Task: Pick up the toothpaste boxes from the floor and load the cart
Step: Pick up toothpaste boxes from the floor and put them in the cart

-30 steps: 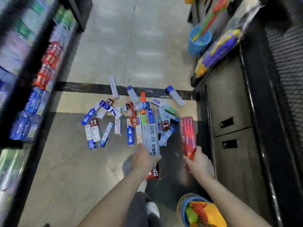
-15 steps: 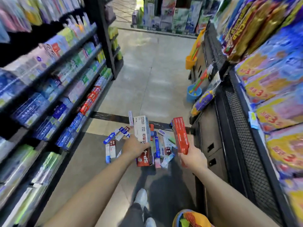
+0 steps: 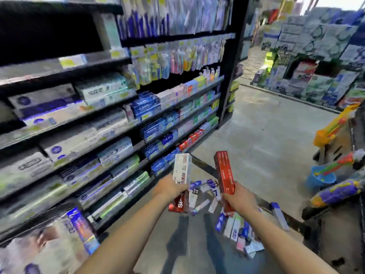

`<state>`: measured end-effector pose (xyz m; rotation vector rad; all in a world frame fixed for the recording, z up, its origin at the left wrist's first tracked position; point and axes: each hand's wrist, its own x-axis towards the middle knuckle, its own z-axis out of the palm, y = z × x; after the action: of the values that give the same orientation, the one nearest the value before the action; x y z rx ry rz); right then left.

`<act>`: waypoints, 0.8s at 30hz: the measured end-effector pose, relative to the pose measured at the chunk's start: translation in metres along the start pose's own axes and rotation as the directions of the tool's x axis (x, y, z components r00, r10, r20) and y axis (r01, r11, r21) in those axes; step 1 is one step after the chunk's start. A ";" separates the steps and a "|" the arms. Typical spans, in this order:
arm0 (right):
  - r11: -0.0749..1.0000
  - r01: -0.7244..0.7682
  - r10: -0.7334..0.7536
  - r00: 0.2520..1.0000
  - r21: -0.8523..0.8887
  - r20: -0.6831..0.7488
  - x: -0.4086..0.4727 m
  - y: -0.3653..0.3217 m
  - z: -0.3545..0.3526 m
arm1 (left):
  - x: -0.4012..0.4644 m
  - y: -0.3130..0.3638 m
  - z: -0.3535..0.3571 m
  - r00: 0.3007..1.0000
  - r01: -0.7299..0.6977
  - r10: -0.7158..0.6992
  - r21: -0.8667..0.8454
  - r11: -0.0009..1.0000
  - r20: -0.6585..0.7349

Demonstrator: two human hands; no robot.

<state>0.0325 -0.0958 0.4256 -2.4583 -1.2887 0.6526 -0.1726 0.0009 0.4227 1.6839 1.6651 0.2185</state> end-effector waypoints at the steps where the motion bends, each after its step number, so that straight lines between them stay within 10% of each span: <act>1: 0.999 0.045 -0.045 0.999 -0.002 0.007 -0.005 -0.023 0.009 | -0.003 -0.021 -0.016 0.999 0.025 -0.025 -0.019 1.000 -0.031; 14: 0.936 0.353 -0.332 0.887 -0.007 0.321 -0.132 -0.286 0.221 | -0.093 -0.322 -0.188 0.912 0.298 -0.343 -0.212 0.931 -0.224; 24: 0.890 0.435 -0.326 0.817 -0.136 0.476 -0.192 -0.322 0.310 | -0.123 -0.427 -0.183 0.836 0.465 -0.531 -0.335 0.819 -0.136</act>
<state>-0.4477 -0.0611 0.3544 -2.1742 -2.0842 1.0330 -0.6368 -0.0946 0.3420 0.9820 2.0706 0.3828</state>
